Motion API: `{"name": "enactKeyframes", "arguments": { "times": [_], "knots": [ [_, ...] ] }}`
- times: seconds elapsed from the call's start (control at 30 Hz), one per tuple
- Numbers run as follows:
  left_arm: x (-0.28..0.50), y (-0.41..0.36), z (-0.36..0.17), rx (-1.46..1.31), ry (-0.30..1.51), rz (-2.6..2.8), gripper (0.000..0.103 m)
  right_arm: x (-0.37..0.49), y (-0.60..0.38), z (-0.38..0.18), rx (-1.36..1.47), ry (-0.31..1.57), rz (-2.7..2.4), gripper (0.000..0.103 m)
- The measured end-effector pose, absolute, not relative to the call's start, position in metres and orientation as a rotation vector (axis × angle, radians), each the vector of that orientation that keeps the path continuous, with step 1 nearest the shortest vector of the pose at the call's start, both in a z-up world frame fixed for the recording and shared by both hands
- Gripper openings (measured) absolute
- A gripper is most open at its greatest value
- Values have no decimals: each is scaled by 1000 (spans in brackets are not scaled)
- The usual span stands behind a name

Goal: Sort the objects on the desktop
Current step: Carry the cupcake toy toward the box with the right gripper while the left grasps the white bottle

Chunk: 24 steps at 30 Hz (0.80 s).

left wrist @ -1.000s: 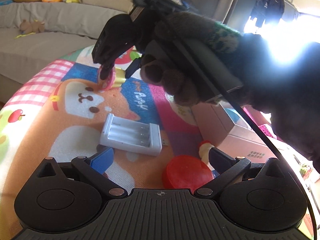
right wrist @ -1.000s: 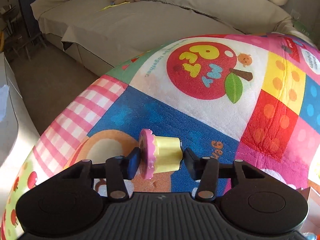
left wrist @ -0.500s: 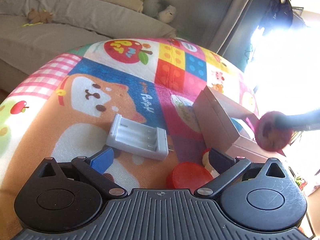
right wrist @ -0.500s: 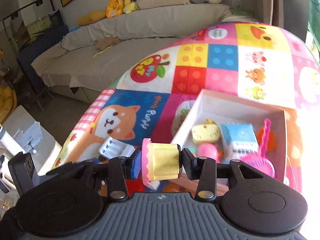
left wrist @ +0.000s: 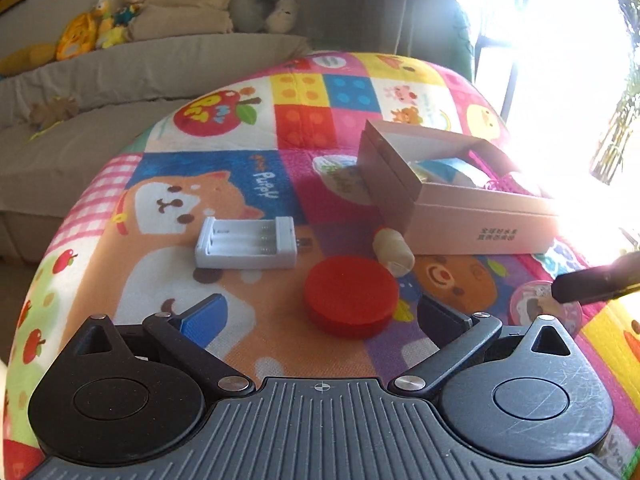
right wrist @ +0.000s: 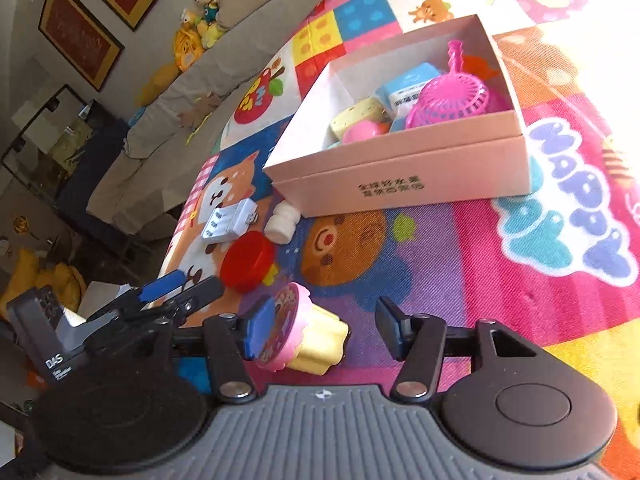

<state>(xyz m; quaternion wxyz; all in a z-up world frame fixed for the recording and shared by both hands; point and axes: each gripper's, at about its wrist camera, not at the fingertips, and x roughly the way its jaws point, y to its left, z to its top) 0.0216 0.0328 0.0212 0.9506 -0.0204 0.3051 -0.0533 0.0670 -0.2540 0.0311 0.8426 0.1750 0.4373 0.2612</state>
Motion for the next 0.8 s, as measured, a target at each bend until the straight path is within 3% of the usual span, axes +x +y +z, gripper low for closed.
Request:
{"name": "enactKeyframes", "arguments": {
  "times": [0.17, 0.4, 0.63, 0.8],
  "knots": [
    [29, 10, 23, 39, 637, -109, 103, 65, -279, 30, 382, 876, 487, 69],
    [52, -8, 6, 238, 680, -4, 103, 35, -299, 48, 264, 669, 399, 103],
    [61, 22, 9, 341, 664, 201, 103, 48, -312, 24, 283, 720, 263, 103],
    [50, 43, 27, 194, 640, 125, 103, 55, -323, 5, 428, 749, 236, 103]
  ]
}}
